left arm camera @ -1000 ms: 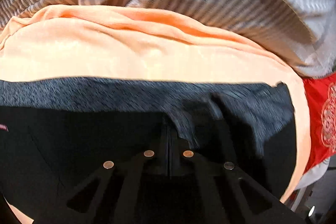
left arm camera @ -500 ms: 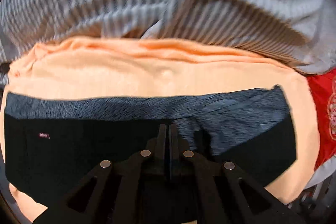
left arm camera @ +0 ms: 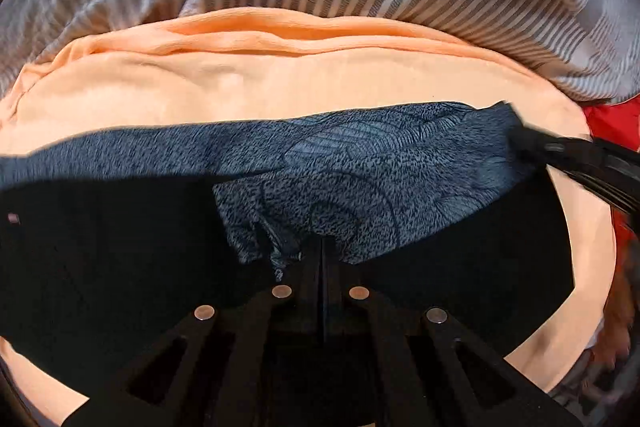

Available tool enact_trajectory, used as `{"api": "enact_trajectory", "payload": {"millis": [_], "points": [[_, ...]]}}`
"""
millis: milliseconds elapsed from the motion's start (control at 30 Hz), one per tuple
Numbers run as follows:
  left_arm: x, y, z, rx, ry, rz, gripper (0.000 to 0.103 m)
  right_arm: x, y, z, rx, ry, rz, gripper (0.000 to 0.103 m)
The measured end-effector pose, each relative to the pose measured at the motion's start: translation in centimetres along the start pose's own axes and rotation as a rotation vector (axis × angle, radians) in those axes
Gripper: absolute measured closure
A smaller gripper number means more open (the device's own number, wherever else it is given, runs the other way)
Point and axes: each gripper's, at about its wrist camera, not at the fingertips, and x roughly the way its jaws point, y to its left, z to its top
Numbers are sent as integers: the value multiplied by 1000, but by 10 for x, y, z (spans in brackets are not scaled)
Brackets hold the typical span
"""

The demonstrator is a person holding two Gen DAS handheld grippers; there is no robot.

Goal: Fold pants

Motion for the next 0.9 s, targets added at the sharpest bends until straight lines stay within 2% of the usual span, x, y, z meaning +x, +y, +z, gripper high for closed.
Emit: {"api": "enact_trajectory", "payload": {"millis": [67, 167, 267, 333, 467, 600, 800, 900], "points": [[-1, -2, -6, 16, -17, 22, 102, 21, -7, 1, 10, 14, -10, 98], [-5, -3, -15, 25, -31, 46, 102, 22, -13, 5, 51, -27, 15, 98], [-7, -1, -20, 11, -31, 37, 101, 6, -20, 4, 108, -24, 64, 93], [-10, 1, -24, 23, -30, 46, 102, -13, -23, -7, 98, -31, 73, 89], [-7, -6, -33, 65, -46, 74, 101, -52, -47, -52, 69, -21, 24, 87], [-6, 1, -36, 39, -40, 69, 101, -69, -66, -84, 93, 5, -17, 87], [-7, -6, -34, 67, -42, 98, 101, -68, -51, -83, 43, -17, -13, 87], [-5, -7, -33, 56, -41, 96, 101, -46, -50, -85, 13, 48, -63, 88]]}}
